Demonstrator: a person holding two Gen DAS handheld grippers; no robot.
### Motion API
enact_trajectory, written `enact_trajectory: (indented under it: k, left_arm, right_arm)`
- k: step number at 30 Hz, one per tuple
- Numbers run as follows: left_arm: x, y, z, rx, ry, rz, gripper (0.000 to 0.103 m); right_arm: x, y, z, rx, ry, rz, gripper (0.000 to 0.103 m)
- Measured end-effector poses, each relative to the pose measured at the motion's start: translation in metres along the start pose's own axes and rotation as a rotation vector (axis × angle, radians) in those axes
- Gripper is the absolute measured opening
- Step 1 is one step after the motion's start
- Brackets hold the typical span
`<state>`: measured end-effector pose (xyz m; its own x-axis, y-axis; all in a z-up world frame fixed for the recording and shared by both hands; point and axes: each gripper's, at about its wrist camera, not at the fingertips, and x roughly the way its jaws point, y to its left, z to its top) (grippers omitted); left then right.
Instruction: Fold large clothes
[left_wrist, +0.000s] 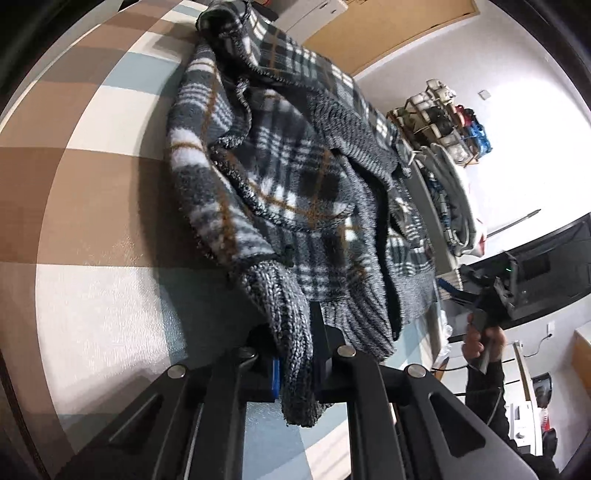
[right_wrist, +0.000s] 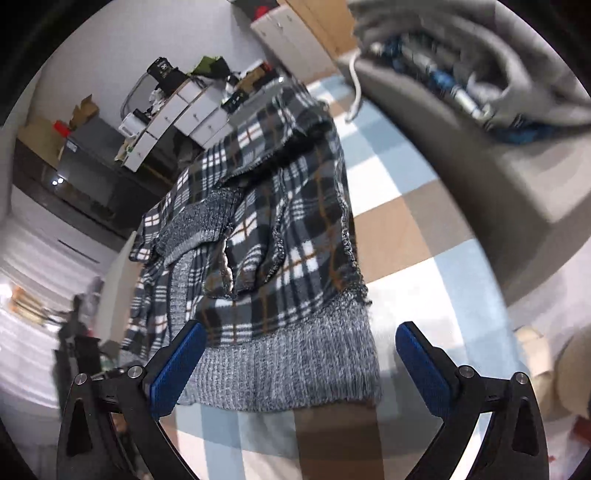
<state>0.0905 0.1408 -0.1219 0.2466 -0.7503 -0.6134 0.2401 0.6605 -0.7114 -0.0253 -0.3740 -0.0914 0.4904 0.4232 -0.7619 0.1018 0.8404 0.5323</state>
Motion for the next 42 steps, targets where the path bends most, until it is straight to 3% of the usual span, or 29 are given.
enact_trajectory:
  k: [3,7,10,15,21,26,28,30,31,32,35,37,42]
  left_arm:
    - [-0.011,-0.002,0.002,0.004,-0.018,-0.034,0.006]
    - [-0.015,-0.013,0.006,0.019,-0.046,-0.060,0.006]
    - [-0.012,-0.020,0.007,0.045,-0.053,-0.022,0.006]
    - [-0.002,-0.018,0.004,0.054,-0.037,0.022,0.006]
    - [0.005,-0.015,0.004,0.044,-0.002,0.065,0.008]
    - [0.011,-0.011,0.006,0.031,0.017,0.090,0.011]
    - [0.011,-0.009,0.007,0.027,0.010,0.092,0.013]
    - [0.011,-0.008,0.009,0.014,0.001,0.090,0.014]
    - [0.011,-0.008,0.010,0.012,0.001,0.088,0.015]
    - [0.011,-0.008,0.010,0.009,-0.001,0.080,0.018]
    - [0.011,-0.007,0.010,-0.015,-0.013,0.073,0.019]
    - [0.010,-0.003,0.009,-0.044,-0.039,0.094,0.007]
    - [0.002,0.007,-0.003,-0.093,-0.053,0.061,0.005]
  right_arm:
    - [0.015,-0.010,0.006,0.064,0.076,0.083,0.101]
    - [0.024,-0.011,0.008,0.081,0.107,0.085,0.102]
    - [0.032,-0.002,0.007,0.068,0.156,0.132,0.101]
    - [0.047,0.026,-0.001,-0.007,0.245,0.315,0.102]
    - [0.048,0.024,-0.001,-0.022,0.179,0.175,0.099]
    - [0.055,0.036,-0.006,-0.094,0.174,0.170,0.099]
    - [0.060,0.040,-0.003,-0.095,0.166,0.163,0.092]
    - [0.063,0.041,-0.001,-0.085,0.158,0.155,0.062]
    - [0.065,0.040,-0.001,-0.075,0.162,0.139,0.034]
    - [0.067,0.039,-0.001,-0.069,0.163,0.114,0.019]
    - [0.062,0.036,-0.005,-0.077,0.130,0.095,0.014]
    - [0.055,0.035,-0.009,-0.078,0.090,0.069,0.011]
    - [0.040,0.029,-0.021,-0.048,0.019,0.053,0.010]
